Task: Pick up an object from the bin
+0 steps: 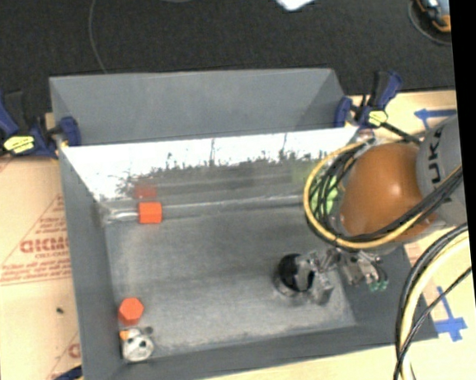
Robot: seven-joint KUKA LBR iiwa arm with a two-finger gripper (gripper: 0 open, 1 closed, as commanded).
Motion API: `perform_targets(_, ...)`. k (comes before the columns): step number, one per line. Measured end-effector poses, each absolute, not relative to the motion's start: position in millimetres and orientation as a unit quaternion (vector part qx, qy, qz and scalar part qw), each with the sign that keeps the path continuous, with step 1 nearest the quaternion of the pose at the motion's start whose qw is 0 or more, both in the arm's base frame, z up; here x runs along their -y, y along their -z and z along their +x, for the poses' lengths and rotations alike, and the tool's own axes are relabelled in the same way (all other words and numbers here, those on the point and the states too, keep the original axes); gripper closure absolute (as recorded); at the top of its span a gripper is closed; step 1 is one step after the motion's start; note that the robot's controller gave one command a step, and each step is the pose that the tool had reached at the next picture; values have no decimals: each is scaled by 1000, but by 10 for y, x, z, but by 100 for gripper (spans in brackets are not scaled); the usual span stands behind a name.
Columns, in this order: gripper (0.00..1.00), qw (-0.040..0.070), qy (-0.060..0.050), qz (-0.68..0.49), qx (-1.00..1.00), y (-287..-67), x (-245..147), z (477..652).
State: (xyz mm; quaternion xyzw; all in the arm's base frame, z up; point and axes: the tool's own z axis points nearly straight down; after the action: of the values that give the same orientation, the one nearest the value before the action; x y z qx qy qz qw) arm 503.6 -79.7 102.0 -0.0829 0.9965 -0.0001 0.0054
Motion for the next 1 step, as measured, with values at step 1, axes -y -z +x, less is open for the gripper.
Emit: perform_targets(1,100,8,1,-87,-996,-1013,708,5136)
